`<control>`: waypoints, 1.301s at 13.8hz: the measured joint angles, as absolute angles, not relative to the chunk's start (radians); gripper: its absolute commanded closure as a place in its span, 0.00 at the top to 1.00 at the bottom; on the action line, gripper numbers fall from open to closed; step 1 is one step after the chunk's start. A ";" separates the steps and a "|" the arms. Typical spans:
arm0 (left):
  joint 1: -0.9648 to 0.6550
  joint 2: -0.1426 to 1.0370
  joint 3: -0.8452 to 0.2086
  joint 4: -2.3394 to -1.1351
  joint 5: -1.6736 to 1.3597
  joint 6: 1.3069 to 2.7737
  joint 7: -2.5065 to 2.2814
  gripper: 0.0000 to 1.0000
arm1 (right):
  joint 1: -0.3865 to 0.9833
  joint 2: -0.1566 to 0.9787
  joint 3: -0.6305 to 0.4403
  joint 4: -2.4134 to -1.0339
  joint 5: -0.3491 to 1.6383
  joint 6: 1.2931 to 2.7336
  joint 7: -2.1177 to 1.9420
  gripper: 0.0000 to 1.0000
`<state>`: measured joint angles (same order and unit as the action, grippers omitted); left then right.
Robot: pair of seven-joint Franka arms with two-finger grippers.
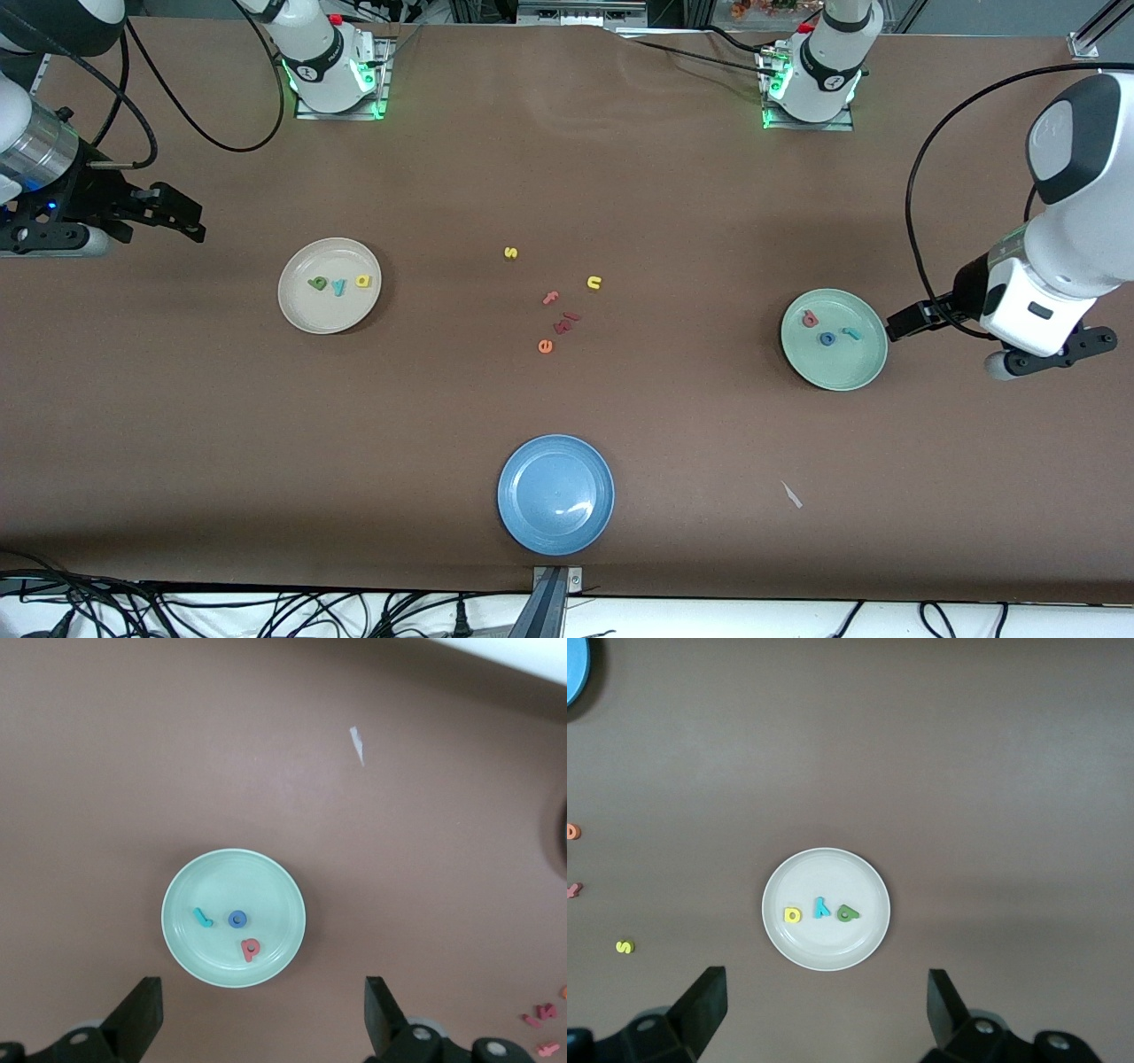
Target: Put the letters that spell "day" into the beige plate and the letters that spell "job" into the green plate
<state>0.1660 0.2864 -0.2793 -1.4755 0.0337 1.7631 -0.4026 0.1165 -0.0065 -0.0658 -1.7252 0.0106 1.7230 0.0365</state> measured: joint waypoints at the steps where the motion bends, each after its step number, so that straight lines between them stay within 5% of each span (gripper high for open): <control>1: 0.166 0.285 -0.281 -1.455 0.034 1.758 -0.403 1.00 | 0.117 -0.006 -0.066 -1.725 0.011 1.723 0.037 1.00; 18: 0.186 0.283 -0.272 -1.391 0.034 1.636 -0.404 1.00 | 0.117 -0.007 -0.066 -1.725 0.011 1.726 0.037 1.00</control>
